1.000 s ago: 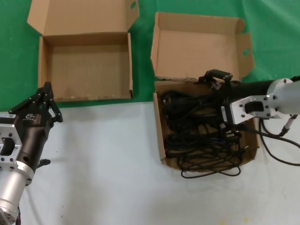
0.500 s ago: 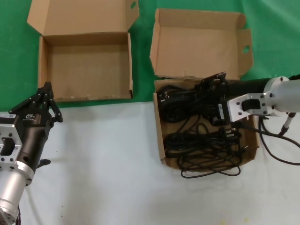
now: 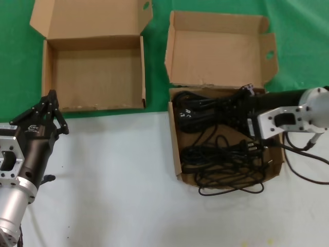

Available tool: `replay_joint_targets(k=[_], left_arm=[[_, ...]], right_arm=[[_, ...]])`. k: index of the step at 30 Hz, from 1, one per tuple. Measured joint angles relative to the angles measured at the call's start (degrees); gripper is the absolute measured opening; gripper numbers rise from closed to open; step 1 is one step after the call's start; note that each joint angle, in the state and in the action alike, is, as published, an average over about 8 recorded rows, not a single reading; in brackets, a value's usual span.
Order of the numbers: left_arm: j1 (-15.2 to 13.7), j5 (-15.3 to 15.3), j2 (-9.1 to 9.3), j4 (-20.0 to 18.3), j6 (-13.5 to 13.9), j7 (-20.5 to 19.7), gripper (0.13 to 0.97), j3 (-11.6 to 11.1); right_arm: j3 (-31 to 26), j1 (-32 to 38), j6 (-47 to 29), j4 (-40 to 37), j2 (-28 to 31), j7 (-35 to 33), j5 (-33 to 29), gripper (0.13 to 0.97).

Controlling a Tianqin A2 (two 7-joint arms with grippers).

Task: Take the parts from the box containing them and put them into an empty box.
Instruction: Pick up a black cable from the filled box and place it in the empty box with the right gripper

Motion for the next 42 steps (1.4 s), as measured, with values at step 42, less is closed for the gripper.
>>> replay_joint_targets(k=[42], left_arm=[[0.00, 0.00, 0.00, 0.00, 0.00, 0.00, 0.145, 0.00]], right_arm=[[2.59, 5.45, -2.94, 9.98, -4.67, 12.03, 1.30, 0.206]])
